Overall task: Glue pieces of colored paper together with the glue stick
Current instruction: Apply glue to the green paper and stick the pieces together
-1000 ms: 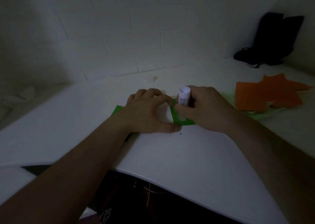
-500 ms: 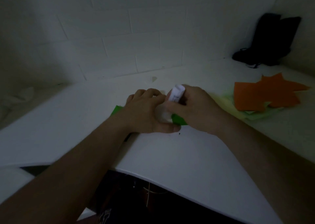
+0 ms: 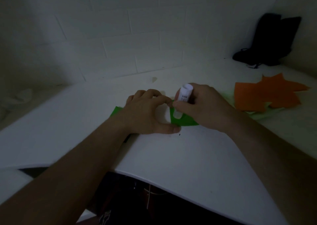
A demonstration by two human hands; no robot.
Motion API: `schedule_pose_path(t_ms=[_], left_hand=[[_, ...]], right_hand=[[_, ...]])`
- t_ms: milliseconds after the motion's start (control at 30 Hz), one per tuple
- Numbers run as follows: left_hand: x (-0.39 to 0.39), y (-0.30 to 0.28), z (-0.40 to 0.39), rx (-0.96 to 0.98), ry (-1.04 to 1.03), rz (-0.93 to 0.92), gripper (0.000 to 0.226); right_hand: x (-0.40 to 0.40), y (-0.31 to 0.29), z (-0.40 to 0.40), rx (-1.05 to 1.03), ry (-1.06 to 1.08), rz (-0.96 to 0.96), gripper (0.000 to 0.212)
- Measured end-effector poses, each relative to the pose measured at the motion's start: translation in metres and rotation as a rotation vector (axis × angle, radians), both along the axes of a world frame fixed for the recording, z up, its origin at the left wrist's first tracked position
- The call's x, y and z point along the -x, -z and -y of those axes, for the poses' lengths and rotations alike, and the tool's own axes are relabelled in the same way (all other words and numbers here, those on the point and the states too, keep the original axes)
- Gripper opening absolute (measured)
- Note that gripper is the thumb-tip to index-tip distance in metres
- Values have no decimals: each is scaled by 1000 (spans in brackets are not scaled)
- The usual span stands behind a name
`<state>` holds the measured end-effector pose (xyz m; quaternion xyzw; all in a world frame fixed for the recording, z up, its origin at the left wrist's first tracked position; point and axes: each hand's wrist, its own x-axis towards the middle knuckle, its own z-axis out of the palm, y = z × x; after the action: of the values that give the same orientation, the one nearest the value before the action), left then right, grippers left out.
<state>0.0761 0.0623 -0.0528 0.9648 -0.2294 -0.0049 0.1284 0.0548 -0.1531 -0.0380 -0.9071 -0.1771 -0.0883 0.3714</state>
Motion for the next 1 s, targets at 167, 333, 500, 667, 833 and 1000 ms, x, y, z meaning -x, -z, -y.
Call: schedule_pose_path(t_ms=[167,333,500,667,833,1000], left_hand=[[-3,1,-1,9,-12,-10,88],[-3,1,0,27,-25,-21,90],[-4,2,-1,36,-26,-29,83],[-4,1,-1,44,-21,-30,78],[-2,0,-1,69,-25,-41,77],[-1,1,0,83,-20,-41,74]], right_hand=[[-1,4,0,46,-15,-7,14],[-1,3,2,67,-42,10,13],[0,0,7,103,-62,30,12],[-3,0,17,114,-61,3,11],[-4,-4,26,138,-81,1,12],[-2,-9,32,166,-70,-20,18]])
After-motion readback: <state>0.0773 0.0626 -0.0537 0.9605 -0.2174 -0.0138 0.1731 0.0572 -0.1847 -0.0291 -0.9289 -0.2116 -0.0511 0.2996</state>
